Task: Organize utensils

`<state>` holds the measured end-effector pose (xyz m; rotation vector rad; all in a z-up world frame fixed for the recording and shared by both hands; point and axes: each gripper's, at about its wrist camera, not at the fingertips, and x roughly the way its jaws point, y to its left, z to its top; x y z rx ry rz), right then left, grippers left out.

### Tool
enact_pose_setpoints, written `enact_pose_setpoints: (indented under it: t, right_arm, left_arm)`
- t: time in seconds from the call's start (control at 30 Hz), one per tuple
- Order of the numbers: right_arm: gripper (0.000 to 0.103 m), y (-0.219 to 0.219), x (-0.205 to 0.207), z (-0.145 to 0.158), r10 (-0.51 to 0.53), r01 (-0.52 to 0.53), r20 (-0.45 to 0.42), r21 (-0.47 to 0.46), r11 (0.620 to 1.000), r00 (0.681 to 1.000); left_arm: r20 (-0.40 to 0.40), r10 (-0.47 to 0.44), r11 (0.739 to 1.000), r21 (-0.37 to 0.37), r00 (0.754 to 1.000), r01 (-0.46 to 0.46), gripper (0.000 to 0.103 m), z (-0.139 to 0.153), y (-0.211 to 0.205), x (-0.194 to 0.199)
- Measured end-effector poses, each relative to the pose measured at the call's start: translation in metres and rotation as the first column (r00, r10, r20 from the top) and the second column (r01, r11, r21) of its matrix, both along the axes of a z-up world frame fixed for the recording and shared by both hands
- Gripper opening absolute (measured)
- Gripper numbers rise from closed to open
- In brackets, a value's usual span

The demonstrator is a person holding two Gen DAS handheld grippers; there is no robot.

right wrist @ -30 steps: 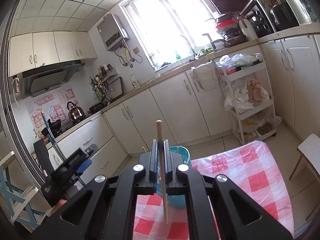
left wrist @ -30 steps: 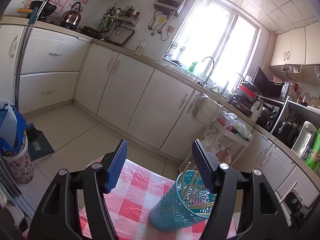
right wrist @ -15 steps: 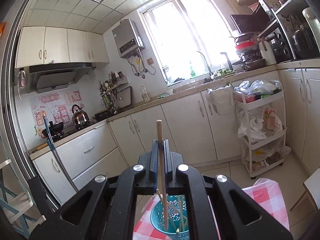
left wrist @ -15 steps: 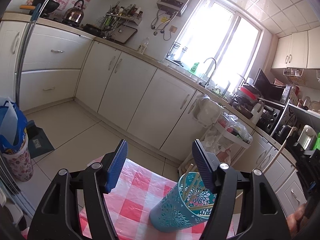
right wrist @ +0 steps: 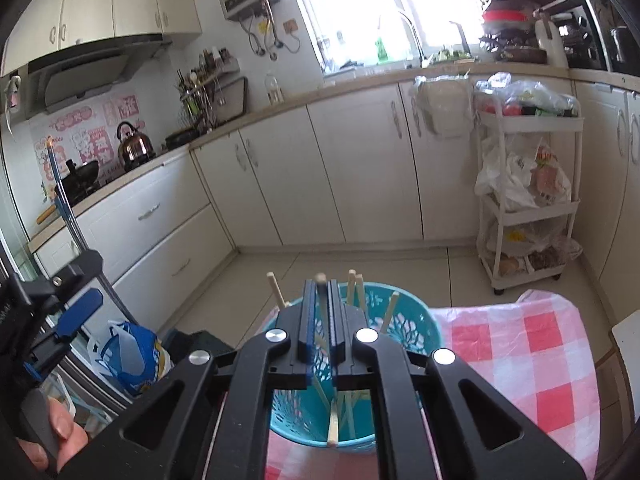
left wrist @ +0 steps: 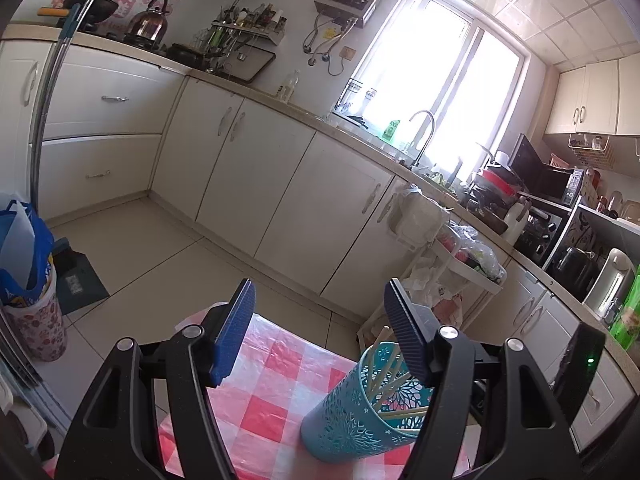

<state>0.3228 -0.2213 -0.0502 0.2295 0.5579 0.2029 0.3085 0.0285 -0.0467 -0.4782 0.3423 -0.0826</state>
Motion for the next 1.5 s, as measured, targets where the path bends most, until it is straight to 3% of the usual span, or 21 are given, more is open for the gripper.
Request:
enact_pose_setpoints:
  t: [0.2,0.4,0.63,0.8,1.13,1.5]
  right_arm:
    - [0.019,-0.009,-0.023,0.001,-0.045,0.045,0.038,0.013,0.999,0.998]
    - [0.043,-0.016,-0.060,0.006,-0.063,0.065,0.062,-0.026,0.998,0.996]
    - [0.065,-0.027,-0.107,-0.005,-0.104,0.105,0.020,-0.054,0.993,0.994]
    - [0.070,-0.041,-0.137,-0.014,-0.145,0.144,-0.030,-0.044,0.989,0.989]
    - [0.086,-0.039,-0.211,0.010,-0.165,0.164,-0.035,-0.034,0.986,0.986]
    - [0.093,-0.016,-0.306,0.045,-0.148,0.147,-0.054,-0.014,0.989,0.988]
  left_arm:
    - [-0.031,0.004,0.999,0.038,1.000,-0.002,0.068,-0.002,-0.008,0.003]
    - [-0.057,0.037,0.991,0.128,0.998,-0.029,0.081,0.000,-0.018,-0.002]
    - [-0.086,0.020,0.965,0.264,0.996,0.003,0.095,0.001,-0.044,-0.010]
    - [-0.104,-0.011,0.938,0.343,0.994,0.046,0.095,0.007,-0.065,-0.025]
    - [-0.133,-0.058,0.901,0.420,0.989,0.109,0.095,0.024,-0.081,-0.114]
    - [-0.140,-0.063,0.887,0.445,0.988,0.120,0.095,0.066,-0.060,-0.221]
